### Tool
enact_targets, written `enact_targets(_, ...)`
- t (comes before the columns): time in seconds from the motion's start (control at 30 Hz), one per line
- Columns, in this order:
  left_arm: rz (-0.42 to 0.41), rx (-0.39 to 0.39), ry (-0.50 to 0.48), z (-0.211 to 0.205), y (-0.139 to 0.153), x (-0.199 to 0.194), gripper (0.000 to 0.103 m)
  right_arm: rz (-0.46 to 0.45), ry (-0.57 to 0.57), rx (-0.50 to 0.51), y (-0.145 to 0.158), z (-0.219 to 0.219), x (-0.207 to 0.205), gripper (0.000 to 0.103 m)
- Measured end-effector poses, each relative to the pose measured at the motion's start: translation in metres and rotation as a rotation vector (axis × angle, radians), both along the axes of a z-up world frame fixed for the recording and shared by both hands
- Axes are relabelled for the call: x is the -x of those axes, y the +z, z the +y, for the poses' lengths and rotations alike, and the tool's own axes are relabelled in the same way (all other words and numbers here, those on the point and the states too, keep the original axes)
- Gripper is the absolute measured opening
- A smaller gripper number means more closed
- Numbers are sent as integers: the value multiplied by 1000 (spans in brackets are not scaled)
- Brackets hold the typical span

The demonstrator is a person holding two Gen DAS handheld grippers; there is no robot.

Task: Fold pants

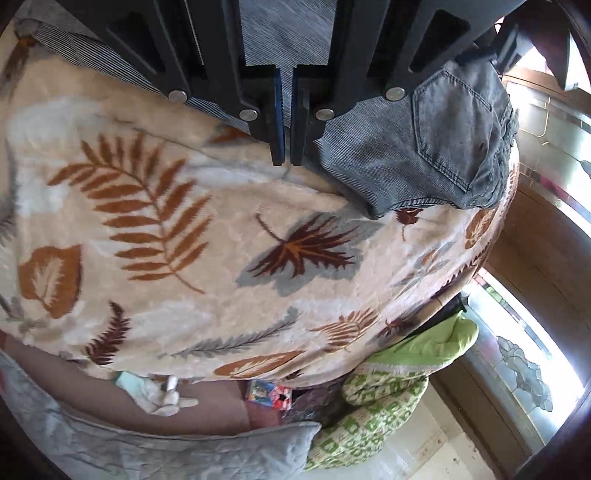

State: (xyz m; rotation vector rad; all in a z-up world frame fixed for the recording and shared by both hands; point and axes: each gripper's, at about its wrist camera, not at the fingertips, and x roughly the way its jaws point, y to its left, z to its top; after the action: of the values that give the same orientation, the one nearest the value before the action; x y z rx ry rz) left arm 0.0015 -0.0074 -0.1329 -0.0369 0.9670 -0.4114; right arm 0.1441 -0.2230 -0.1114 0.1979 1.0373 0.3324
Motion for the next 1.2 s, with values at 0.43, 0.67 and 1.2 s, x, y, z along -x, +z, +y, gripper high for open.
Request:
enact_targets(0.43,-20,-195,-12,-26,-20,-2,101,218,-137,-43,-49,-128,64,2)
enact_targets(0.67,26,-114,18,-17,-12,-6,101,41,-300,-38,7,-204,105,4)
enact_targets(1.2,-27,-74,-49,-55,18,-7,101,118,-457,-426,-38,-280,193,60)
